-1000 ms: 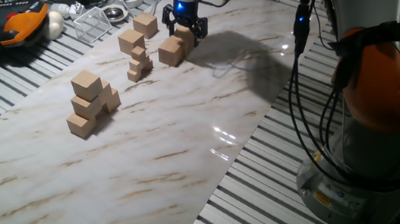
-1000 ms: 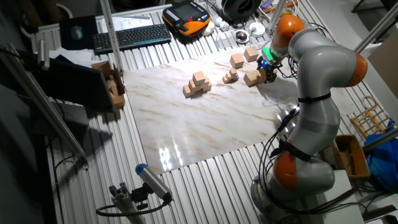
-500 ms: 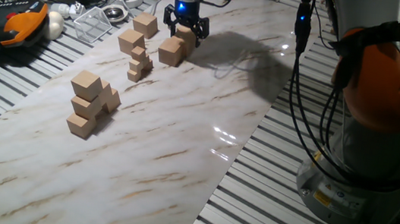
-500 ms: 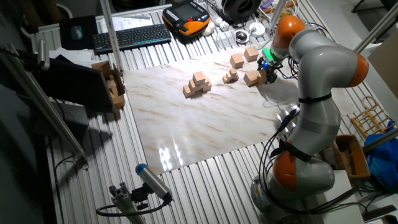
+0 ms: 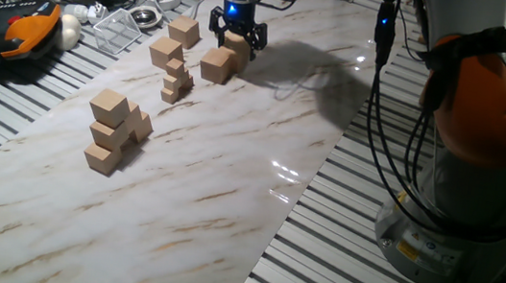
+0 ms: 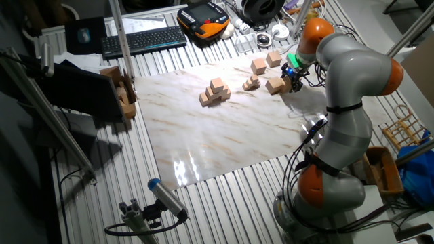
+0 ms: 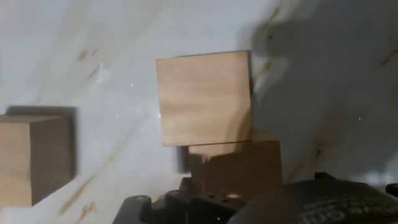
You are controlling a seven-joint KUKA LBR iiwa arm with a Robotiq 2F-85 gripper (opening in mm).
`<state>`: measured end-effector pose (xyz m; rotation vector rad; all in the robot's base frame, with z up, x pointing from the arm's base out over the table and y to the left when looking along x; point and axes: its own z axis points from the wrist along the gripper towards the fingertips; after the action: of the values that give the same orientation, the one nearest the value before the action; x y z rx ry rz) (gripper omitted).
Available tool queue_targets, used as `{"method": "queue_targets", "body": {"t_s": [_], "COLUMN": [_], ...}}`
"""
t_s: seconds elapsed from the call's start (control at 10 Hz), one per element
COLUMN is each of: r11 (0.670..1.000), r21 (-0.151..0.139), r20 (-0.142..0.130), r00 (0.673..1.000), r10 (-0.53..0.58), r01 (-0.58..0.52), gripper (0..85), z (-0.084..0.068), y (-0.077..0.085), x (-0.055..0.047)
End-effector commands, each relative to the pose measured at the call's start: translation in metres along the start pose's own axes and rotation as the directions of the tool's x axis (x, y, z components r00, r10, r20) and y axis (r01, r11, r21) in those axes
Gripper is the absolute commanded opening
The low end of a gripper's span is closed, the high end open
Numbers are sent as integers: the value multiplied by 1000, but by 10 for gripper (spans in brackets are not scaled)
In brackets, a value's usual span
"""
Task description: Stack the blocks into a pyramid shape
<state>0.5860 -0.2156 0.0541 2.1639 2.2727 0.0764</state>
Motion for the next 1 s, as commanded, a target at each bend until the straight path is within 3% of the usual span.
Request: {"method": "queue_targets", "body": {"t_s": [0.0, 0.6, 0.7, 0.9], "r11": [1000, 1000, 1000, 1000], "r21": [0, -13, -14, -16], "r20": [4, -6, -6, -5], "r00": [1000, 1000, 1000, 1000], "r10": [0, -14, -14, -21], "r01": [0, 14, 14, 21], "gripper": [850, 850, 680, 680], "z": [-1, 1, 1, 0], "y": [-1, -11, -11, -14], "x": [0, -1, -2, -2]}}
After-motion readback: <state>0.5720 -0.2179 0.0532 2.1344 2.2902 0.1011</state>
